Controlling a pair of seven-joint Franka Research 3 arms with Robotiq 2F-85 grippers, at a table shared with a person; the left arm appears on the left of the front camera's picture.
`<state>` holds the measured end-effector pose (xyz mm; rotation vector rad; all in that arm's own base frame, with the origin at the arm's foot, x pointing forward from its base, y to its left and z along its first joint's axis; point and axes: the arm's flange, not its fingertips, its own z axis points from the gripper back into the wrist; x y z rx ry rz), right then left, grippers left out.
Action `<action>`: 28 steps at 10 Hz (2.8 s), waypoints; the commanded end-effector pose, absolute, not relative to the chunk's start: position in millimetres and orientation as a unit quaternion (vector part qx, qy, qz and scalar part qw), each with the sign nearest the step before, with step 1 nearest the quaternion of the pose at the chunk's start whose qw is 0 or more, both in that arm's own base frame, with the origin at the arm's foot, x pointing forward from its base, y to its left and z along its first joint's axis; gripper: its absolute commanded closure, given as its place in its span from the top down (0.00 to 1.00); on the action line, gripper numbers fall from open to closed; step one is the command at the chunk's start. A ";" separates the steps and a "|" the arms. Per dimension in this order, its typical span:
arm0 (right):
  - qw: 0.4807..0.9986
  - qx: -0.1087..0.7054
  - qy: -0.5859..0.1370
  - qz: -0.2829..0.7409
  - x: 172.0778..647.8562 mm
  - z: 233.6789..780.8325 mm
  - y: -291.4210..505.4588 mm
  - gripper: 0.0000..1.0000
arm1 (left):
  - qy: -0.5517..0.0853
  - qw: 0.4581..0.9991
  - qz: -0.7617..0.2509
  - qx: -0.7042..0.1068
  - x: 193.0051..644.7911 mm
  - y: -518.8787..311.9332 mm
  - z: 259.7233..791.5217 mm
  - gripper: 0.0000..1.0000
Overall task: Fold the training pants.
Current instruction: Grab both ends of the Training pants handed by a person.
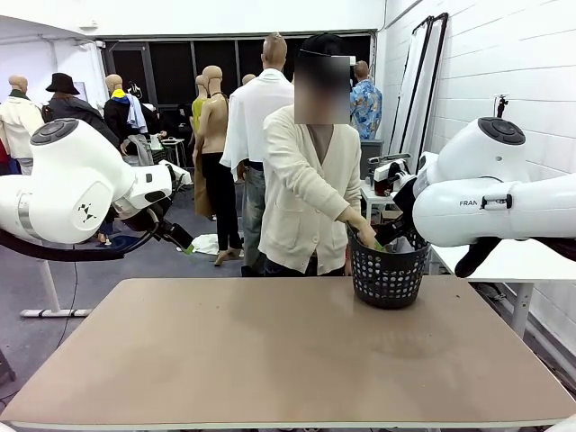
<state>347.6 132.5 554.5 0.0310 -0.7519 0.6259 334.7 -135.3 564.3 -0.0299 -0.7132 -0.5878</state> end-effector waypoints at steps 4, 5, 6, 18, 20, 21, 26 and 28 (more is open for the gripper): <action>0.882 0.015 -0.362 0.301 347.7 554.6 132.5 1.00 | -0.341 0.896 -0.283 -0.021 334.7 -135.5 564.4 1.00; 0.882 0.015 -0.362 0.301 347.7 554.6 132.5 1.00 | -0.341 0.896 -0.283 -0.021 334.7 -135.5 564.4 1.00; 0.882 0.015 -0.362 0.301 347.7 554.6 132.5 1.00 | -0.341 0.896 -0.283 -0.021 334.7 -135.5 564.4 1.00; 0.882 0.015 -0.362 0.301 347.7 554.6 132.5 1.00 | -0.341 0.896 -0.283 -0.021 334.7 -135.5 564.4 1.00; 0.882 0.015 -0.362 0.301 347.7 554.6 132.5 1.00 | -0.341 0.896 -0.283 -0.021 334.7 -135.5 564.4 1.00; 0.882 0.015 -0.362 0.301 347.7 554.6 132.5 1.00 | -0.341 0.896 -0.283 -0.021 334.7 -135.5 564.4 1.00; 0.882 0.015 -0.362 0.301 347.7 554.6 132.5 1.00 | -0.341 0.896 -0.283 -0.021 334.7 -135.5 564.4 1.00; 0.882 0.015 -0.362 0.301 347.7 554.6 132.5 1.00 | -0.341 0.896 -0.283 -0.021 334.7 -135.5 564.4 1.00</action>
